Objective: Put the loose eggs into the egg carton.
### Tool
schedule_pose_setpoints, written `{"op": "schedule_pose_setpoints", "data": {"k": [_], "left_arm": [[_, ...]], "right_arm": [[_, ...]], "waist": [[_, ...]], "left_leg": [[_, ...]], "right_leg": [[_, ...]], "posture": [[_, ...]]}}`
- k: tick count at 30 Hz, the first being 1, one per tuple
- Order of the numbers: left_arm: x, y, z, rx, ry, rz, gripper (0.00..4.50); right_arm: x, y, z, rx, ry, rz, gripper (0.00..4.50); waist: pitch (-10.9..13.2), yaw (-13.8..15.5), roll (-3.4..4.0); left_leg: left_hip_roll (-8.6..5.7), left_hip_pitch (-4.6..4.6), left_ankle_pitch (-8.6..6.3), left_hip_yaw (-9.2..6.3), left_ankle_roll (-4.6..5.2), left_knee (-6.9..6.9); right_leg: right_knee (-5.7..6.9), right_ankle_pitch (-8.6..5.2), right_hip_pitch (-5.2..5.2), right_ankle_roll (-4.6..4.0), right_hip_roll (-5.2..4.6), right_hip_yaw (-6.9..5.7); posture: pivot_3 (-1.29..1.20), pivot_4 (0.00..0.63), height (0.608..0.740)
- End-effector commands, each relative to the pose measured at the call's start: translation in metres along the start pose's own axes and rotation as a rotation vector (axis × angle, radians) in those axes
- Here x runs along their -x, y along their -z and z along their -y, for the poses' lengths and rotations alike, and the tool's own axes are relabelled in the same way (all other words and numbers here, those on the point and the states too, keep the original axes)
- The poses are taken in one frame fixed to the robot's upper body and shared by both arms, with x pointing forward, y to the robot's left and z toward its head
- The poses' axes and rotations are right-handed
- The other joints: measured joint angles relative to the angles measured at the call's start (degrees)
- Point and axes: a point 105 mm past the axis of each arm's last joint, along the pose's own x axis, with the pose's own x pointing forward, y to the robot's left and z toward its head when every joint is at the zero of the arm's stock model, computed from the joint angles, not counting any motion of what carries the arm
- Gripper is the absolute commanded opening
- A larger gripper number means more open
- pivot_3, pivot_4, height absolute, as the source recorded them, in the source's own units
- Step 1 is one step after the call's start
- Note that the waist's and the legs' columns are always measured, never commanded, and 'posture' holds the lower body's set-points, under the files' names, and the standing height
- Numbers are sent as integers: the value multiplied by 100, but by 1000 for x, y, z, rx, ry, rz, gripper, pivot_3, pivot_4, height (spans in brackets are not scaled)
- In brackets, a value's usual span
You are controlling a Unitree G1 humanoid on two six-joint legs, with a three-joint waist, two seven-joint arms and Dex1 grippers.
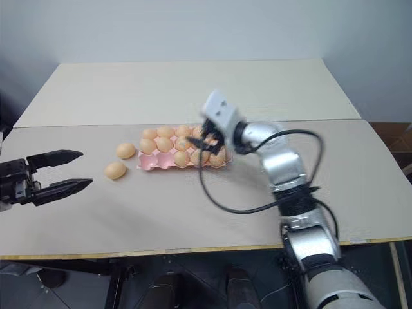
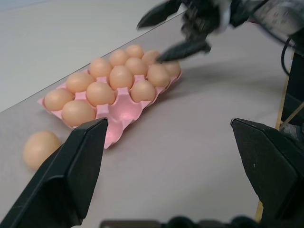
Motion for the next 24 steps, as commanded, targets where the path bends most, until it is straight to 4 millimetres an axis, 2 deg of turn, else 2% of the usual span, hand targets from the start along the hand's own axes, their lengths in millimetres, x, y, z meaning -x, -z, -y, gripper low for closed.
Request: {"op": "schedule_pose_setpoints", "data": {"k": [1, 5, 8, 11, 15, 20, 24], "left_arm": [[7, -6, -8, -45, -41, -1, 4500], [12, 1, -12, -45, -58, -40, 4500], [12, 6, -15, -38, -77, -42, 4500], [11, 7, -12, -39, -77, -32, 4500], [-3, 3, -10, -64, -131, -13, 4500], [-26, 23, -1, -50, -244, 1, 4500], [-35, 30, -5, -40, -350, 32, 4500]], "right_arm": [[44, -15, 8, 1, 1, 79, 4447], [88, 1, -2, -43, -46, 71, 4447], [108, 22, -17, -64, -84, 0, 4447], [115, 26, -22, -76, -82, -18, 4447], [117, 24, -17, -96, -40, -19, 4447], [119, 24, -16, -92, -20, -36, 4447], [122, 24, -15, -97, -15, -52, 4447]], "waist": [[0, 14, -1], [-1, -8, -2], [-1, 4, -1], [-1, -48, -1], [-1, -53, -2], [-2, 6, -3], [-5, 61, -8]], "left_leg": [[1, 2, -1, 0, 1, 0], [2, 8, -1, 4, 3, 0], [2, 8, -3, 5, 6, 0], [2, 12, -3, 12, 6, 3], [6, 23, -3, 14, 6, 2], [0, 14, -4, 14, 7, 3], [1, 17, -4, 14, 7, 5]], "right_leg": [[-8, 0, 2, 0, 0, -2], [-21, 0, 7, 0, 1, 3], [-22, 0, 9, 0, 0, 2], [-16, 0, 9, 0, 0, 10], [-12, 0, 16, 0, 3, 13], [-22, 0, 16, 1, -7, 13], [-16, 0, 16, 0, -3, 13]], "posture": [[0, 150, 740], [0, 150, 740], [0, 150, 740], [0, 150, 740], [0, 150, 740], [0, 150, 740], [0, 150, 740]]}}
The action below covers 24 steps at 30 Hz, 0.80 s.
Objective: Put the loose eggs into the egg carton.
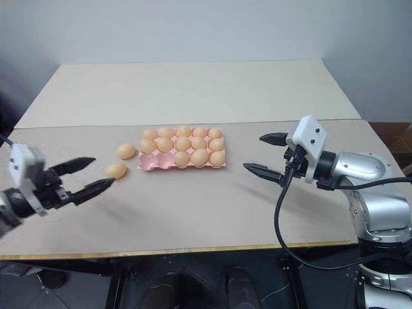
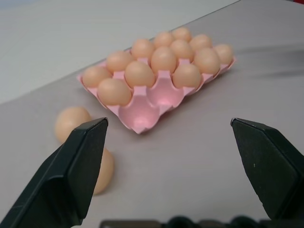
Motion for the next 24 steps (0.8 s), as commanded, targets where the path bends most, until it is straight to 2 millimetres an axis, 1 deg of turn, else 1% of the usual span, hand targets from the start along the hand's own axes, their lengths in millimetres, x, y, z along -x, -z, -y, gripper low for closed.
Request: {"op": "schedule_pose_setpoints", "data": {"k": [1, 6, 9, 11, 14, 18, 21, 24], "left_arm": [[-5, -7, -7, -57, -109, 35, 4500], [-28, 3, -25, -24, -199, 44, 4500], [-47, 13, -36, -3, -215, -8, 4500], [-59, 25, -45, -12, -217, -68, 4500], [-67, 36, -52, 5, -210, -127, 4500], [-74, 46, -55, -4, -172, -182, 4500], [-79, 53, -58, 15, -176, -217, 3896], [-81, 55, -60, 34, -174, -211, 2969]], "right_arm": [[8, -14, 0, 32, 6, 22, 4447], [6, -16, 1, 36, 2, 20, 4447], [3, -18, -2, 40, -8, 33, 4447], [2, -18, -4, 46, -9, 39, 4447], [2, -20, -5, 51, -4, 48, 4447], [4, -24, -4, 59, 13, 60, 4447], [5, -25, -1, 64, 34, 61, 4500], [7, -25, 1, 67, 56, 59, 4500]], "waist": [[-1, 29, 0], [-6, 76, -6], [-7, 89, -7], [-7, 90, -7], [-7, 51, -8], [-7, 30, -8], [-7, 43, -8], [-7, 44, -8]], "left_leg": [[0, 1, 0, 0, 0, 1], [-6, 4, 0, 0, 0, 4], [-7, 3, 0, 0, 0, 6], [-7, 0, 0, 0, 0, 6], [-7, -4, 0, 0, 0, 6], [-5, -7, 0, 0, 0, 6], [-6, -7, 0, 0, 0, 7], [-7, -7, 0, 0, 0, 8]], "right_leg": [[1, 0, 1, 0, 0, 0], [-6, 1, 11, 1, -4, -3], [-7, 2, 12, 3, -5, -3], [-8, 2, 9, 3, -4, -4], [-7, 2, 4, 3, -2, -3], [-3, 2, -2, 3, -1, -3], [-2, 2, 0, 3, -2, -4], [-2, 2, 1, 4, -3, -4]], "posture": [[0, 150, 740], [0, 150, 740], [0, 150, 740], [0, 150, 740], [0, 150, 740], [0, 150, 740], [0, 150, 740], [0, 150, 740]]}}
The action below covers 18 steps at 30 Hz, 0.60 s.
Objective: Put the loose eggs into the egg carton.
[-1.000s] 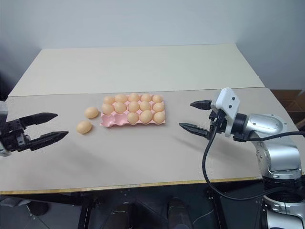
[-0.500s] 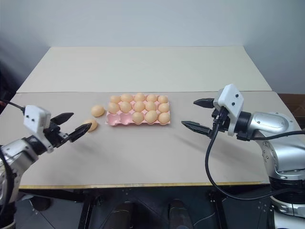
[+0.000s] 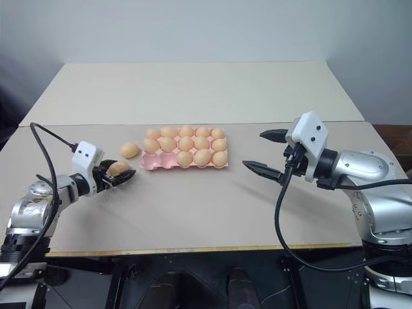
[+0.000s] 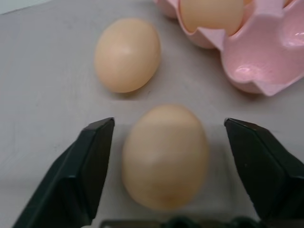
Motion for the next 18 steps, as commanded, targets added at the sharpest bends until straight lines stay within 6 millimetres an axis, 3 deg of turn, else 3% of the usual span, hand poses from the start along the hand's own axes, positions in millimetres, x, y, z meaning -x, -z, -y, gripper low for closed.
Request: {"op": "schedule_pose_setpoints", "data": {"k": [1, 4, 9, 13, 18], "left_arm": [[-2, -8, -3, -10, -7, 32, 2595], [0, -11, -5, -9, -11, 43, 1810], [33, -42, 0, -79, 70, 138, 1747], [56, -81, 28, -119, 235, 242, 1747], [39, -106, 57, -168, 345, 288, 1747]], "right_arm": [[6, -14, 4, 44, 39, 43, 4500], [6, -15, 4, 44, 40, 48, 4500], [6, -15, 4, 41, 54, 50, 4500], [4, -13, 2, 33, 53, 58, 4500], [-7, -13, 0, 27, 50, 86, 4500]], "waist": [[0, -4, 0], [0, 1, 0], [0, -45, -1], [0, -7, 0], [-1, 56, -2]], "left_leg": [[0, -1, 0, 0, 0, 0], [0, -2, 0, 0, 0, 0], [4, -8, 0, 0, 0, 1], [4, -11, 0, -1, 0, 1], [-2, 7, 0, 0, 0, 3]], "right_leg": [[-1, 0, -1, 0, 0, 0], [3, 0, -2, 0, 0, 0], [2, 0, -9, 0, 3, 1], [4, 0, -12, 0, 1, 0], [-3, 1, 15, 3, -3, -3]], "posture": [[0, 150, 740], [0, 150, 740], [0, 150, 740], [0, 150, 740], [0, 150, 740]]}}
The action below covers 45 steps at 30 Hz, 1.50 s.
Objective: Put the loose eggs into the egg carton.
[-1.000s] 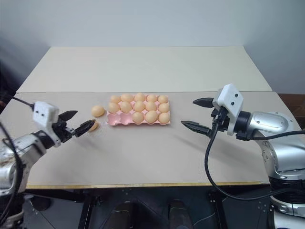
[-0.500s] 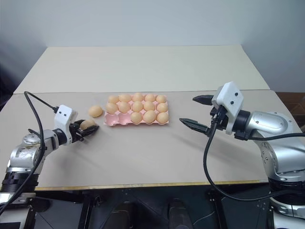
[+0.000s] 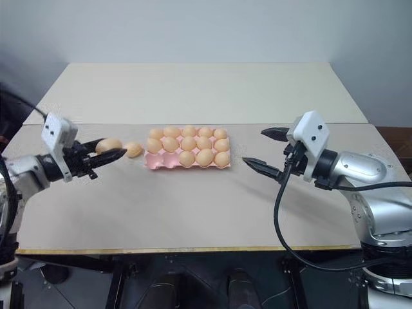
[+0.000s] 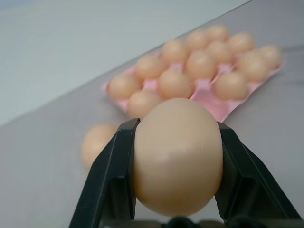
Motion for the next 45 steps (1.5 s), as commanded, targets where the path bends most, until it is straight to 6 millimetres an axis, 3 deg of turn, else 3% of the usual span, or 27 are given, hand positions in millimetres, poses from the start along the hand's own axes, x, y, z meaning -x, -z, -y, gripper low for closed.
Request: {"op": "schedule_pose_setpoints", "data": {"k": [1, 5, 10, 18, 21, 25, 27, 31, 37, 41, 45], "left_arm": [[-26, -13, 13, -13, 71, 39, 1747], [-61, -5, 19, -10, 107, 14, 1747], [-84, 15, 19, -4, 138, -52, 1747], [-83, 16, 14, -3, 145, -67, 4323], [-78, 5, 9, -25, 124, -32, 4478], [-55, -22, 1, -95, 90, 75, 4478], [-31, -29, -5, -112, 64, 121, 4478], [28, -21, -14, -123, 1, 102, 4478], [78, 0, -14, -59, -99, 67, 4478], [95, 10, -11, -26, -154, 26, 4478], [95, 17, -5, -3, -159, 15, 4478]], "right_arm": [[-5, -14, -1, 55, 7, 57, 4500], [-8, -16, -1, 59, 8, 69, 4500], [-7, -17, -2, 64, 19, 72, 4500], [-2, -17, -2, 60, 47, 63, 4500], [-2, -17, -1, 58, 51, 64, 4500], [-1, -18, -1, 57, 49, 68, 4500], [-1, -18, -1, 56, 44, 71, 4500], [0, -16, 3, 51, 38, 78, 4500], [0, -11, 3, 41, 15, 75, 4500], [1, -9, 2, 29, 4, 71, 4500], [2, -7, 4, 29, 3, 60, 4500]], "waist": [[0, 4, -1], [-2, -14, -3], [-2, -87, -3], [-2, -69, -4], [-2, -67, -3], [-2, -89, -3], [-2, -111, -3], [-3, -175, 0], [-4, -71, 0], [-4, -42, -1], [-4, -36, -1]], "left_leg": [[-1, 0, 0, 0, 0, 0], [0, -10, 0, 0, 0, 1], [1, -17, 1, 0, 1, 2], [1, -18, 1, 0, 1, 5], [1, -18, 1, 0, 1, 5], [3, -19, 1, -1, 1, 5], [5, -19, 1, 0, 1, 5], [8, -12, 0, 0, 2, 0], [5, -4, 0, 0, 2, 0], [7, -10, -1, 0, 3, 0], [6, -2, -1, 0, 3, 0]], "right_leg": [[-1, 0, 0, 0, 0, 0], [-2, 0, -8, 0, 2, 0], [3, 1, -20, 0, 5, 0], [5, 1, -20, 0, 5, 1], [6, 1, -20, 0, 5, 1], [6, 1, -24, 0, 6, 2], [6, 1, -25, 0, 7, 2], [5, 0, -24, 0, 9, 8], [3, 0, -11, 0, 3, 4], [-1, 0, -16, 0, 3, 2], [-2, 0, -6, 0, 1, 2]], "posture": [[0, 150, 740], [0, 150, 740], [0, 150, 740], [0, 150, 740], [0, 150, 740], [0, 150, 740], [0, 150, 740], [0, 150, 740], [0, 150, 740], [0, 150, 740], [0, 150, 740]]}}
